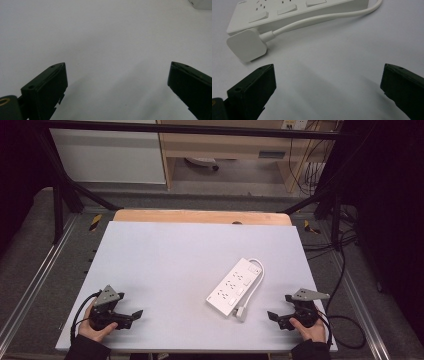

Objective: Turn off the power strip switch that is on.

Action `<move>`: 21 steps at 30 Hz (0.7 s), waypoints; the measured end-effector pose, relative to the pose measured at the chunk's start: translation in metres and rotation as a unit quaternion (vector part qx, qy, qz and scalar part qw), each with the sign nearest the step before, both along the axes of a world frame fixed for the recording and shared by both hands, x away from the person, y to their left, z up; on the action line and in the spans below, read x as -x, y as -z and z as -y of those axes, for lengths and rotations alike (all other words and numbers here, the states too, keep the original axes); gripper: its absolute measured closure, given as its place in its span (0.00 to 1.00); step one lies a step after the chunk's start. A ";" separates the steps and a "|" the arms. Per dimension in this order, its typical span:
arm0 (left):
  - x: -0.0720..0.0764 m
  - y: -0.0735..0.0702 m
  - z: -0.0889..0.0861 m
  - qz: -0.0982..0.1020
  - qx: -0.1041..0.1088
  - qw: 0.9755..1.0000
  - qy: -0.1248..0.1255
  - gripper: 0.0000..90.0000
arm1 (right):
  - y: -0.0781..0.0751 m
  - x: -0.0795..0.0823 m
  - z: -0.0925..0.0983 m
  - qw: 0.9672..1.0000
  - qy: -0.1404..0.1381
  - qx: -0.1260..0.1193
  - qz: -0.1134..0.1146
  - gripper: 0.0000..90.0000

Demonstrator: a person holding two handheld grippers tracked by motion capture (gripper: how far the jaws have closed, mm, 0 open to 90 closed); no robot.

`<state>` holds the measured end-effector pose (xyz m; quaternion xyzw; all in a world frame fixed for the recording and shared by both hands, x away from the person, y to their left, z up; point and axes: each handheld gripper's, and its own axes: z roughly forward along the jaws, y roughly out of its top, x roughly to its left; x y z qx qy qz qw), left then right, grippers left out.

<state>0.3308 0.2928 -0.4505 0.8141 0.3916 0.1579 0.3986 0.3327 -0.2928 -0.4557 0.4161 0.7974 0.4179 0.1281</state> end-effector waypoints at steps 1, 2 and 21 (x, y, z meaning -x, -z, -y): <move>0.000 0.000 0.000 0.000 0.000 1.000 0.000 0.03 | 0.000 0.000 0.000 1.000 0.000 0.000 0.000 0.01; 0.000 0.000 0.000 0.000 -0.001 1.000 0.000 0.03 | 0.000 0.001 0.000 1.000 0.001 -0.002 0.003 0.01; 0.000 0.001 0.000 -0.002 -0.002 1.000 0.000 0.03 | -0.002 0.001 -0.004 1.000 -0.001 -0.005 0.003 0.01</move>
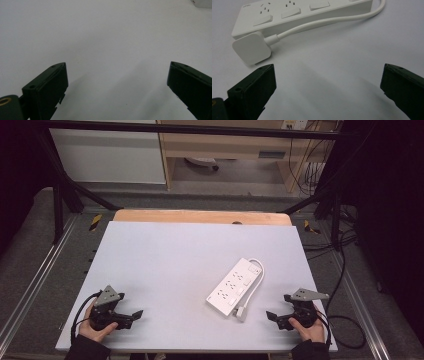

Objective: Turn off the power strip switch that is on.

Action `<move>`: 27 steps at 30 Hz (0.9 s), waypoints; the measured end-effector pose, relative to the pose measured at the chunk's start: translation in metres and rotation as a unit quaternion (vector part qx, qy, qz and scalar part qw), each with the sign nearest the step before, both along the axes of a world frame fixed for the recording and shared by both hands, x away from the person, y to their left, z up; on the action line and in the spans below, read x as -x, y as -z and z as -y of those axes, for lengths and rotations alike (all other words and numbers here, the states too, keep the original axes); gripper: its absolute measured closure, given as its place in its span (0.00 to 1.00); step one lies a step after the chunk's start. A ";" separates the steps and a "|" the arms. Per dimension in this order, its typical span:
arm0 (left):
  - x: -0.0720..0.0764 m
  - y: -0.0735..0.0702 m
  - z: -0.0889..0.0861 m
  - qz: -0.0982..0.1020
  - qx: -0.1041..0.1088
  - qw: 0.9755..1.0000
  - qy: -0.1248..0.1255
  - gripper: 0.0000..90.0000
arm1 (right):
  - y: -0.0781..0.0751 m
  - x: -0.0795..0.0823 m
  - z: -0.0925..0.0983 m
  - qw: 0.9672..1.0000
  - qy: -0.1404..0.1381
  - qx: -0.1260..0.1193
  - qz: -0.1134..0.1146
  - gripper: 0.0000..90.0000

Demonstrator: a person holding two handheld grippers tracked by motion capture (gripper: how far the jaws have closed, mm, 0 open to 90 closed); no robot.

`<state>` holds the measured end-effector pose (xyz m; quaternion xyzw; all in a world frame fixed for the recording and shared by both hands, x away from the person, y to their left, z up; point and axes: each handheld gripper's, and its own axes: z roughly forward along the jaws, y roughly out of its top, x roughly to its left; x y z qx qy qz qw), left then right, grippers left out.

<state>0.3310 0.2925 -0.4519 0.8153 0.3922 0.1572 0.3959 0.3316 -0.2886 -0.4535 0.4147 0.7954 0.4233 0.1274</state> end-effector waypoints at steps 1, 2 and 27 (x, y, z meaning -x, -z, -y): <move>0.000 0.000 0.000 0.001 0.001 1.000 -0.001 0.03 | 0.000 0.000 0.000 1.000 0.000 0.000 0.000 0.01; 0.000 0.000 0.000 0.002 0.001 1.000 -0.001 0.03 | 0.000 0.000 0.000 1.000 0.001 0.002 0.001 0.01; -0.001 0.000 -0.001 0.001 0.004 1.000 -0.005 0.04 | -0.001 -0.002 -0.005 1.000 0.000 0.003 -0.002 0.01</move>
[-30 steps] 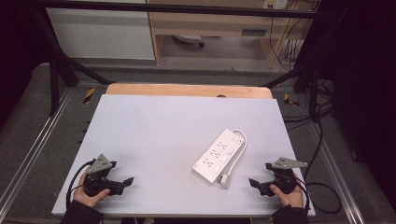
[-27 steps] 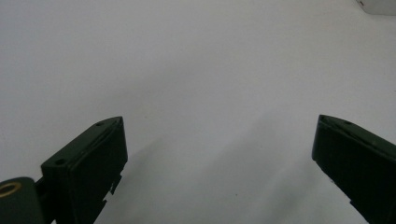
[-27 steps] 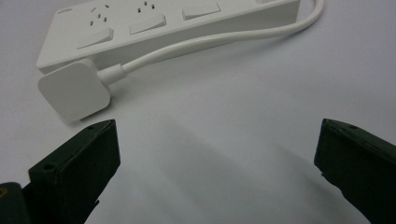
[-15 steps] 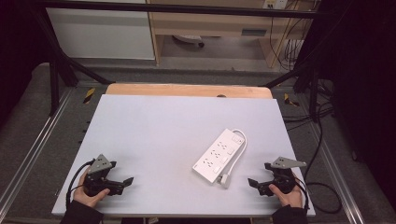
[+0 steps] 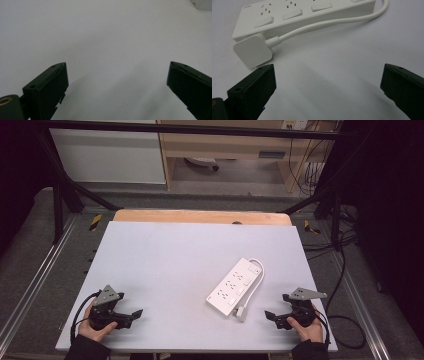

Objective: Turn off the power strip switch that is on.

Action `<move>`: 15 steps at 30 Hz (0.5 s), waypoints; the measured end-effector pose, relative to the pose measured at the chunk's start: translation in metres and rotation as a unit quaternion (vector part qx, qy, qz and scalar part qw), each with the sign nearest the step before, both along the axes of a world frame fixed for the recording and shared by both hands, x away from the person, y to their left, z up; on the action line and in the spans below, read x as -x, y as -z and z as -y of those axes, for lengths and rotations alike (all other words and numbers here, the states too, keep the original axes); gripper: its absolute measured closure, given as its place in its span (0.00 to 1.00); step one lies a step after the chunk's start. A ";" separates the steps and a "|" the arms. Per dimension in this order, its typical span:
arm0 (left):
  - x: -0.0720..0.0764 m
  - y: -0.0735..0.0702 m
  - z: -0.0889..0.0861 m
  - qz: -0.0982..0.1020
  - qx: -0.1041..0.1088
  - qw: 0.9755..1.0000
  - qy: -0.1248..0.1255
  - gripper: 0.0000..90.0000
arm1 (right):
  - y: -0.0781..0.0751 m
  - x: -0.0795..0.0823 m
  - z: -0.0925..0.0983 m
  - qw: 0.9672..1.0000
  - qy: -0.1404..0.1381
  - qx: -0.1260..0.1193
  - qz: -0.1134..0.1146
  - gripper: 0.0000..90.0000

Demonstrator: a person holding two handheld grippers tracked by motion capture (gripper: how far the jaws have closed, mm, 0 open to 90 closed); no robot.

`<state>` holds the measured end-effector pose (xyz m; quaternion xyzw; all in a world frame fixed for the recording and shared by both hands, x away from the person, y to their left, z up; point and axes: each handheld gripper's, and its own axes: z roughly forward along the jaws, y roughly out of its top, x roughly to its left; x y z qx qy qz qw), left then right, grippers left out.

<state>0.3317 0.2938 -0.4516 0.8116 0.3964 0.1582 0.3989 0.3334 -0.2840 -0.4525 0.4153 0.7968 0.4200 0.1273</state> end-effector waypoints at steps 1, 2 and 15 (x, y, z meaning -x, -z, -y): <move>0.000 0.000 0.000 0.000 0.000 1.000 -0.001 0.04 | 0.000 0.000 -0.001 1.000 0.001 -0.001 0.000 0.01; 0.000 0.000 0.000 -0.001 0.000 1.000 -0.001 0.04 | 0.000 0.000 -0.001 1.000 0.001 -0.001 0.001 0.01; 0.000 0.000 -0.001 0.002 0.001 1.000 -0.006 0.04 | -0.001 0.000 -0.003 1.000 -0.003 -0.002 0.004 0.01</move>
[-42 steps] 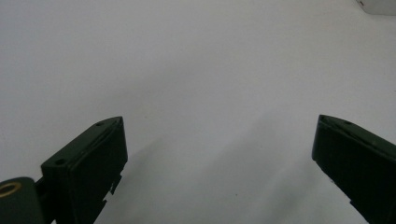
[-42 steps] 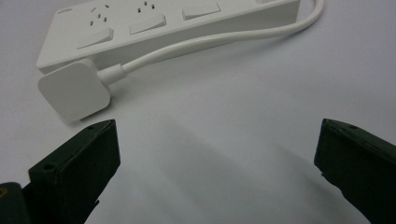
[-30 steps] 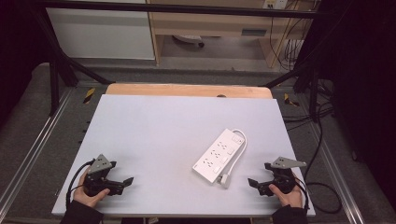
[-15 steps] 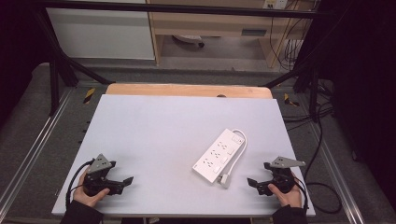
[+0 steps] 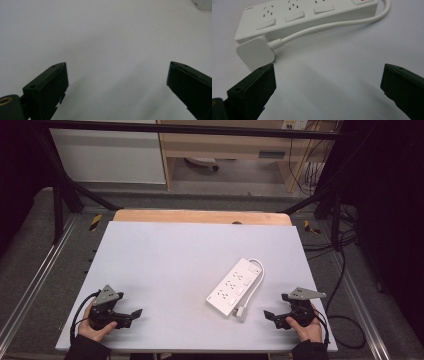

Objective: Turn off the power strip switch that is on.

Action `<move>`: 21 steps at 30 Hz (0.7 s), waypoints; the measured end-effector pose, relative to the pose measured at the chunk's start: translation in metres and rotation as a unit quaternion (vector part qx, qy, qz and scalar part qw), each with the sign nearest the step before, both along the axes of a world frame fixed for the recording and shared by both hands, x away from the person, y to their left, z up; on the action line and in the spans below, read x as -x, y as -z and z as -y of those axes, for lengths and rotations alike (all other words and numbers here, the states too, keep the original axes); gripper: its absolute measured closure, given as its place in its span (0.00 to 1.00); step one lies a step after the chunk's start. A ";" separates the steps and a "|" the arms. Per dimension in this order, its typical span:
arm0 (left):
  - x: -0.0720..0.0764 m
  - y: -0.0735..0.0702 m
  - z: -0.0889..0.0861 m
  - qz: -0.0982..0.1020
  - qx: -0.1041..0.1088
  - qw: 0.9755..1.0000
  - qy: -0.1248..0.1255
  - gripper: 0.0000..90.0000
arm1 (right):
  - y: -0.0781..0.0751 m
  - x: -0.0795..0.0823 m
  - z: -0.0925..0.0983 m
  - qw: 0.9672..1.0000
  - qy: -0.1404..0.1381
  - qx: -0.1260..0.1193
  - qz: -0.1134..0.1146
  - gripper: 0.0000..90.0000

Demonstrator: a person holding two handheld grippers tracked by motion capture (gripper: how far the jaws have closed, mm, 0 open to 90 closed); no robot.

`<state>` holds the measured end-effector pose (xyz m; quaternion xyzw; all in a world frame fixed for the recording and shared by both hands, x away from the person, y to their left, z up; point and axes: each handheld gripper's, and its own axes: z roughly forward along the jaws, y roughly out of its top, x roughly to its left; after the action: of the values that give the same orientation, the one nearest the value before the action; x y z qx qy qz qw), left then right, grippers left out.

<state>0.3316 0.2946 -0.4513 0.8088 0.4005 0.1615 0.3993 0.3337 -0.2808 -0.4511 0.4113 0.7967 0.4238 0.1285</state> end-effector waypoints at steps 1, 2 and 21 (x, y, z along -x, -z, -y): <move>0.000 0.000 0.000 0.000 0.000 1.000 0.000 0.04 | 0.000 0.000 0.000 1.000 0.000 0.000 -0.001 0.01; 0.000 0.000 0.000 0.000 -0.001 1.000 -0.001 0.04 | 0.000 0.000 -0.001 1.000 0.000 0.000 0.002 0.01; 0.000 0.000 0.000 0.001 -0.003 1.000 0.002 0.04 | -0.004 -0.001 -0.009 1.000 -0.005 0.013 0.004 0.01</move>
<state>0.3312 0.2946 -0.4518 0.8104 0.3985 0.1625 0.3976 0.3350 -0.2716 -0.4471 0.4040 0.8037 0.4155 0.1348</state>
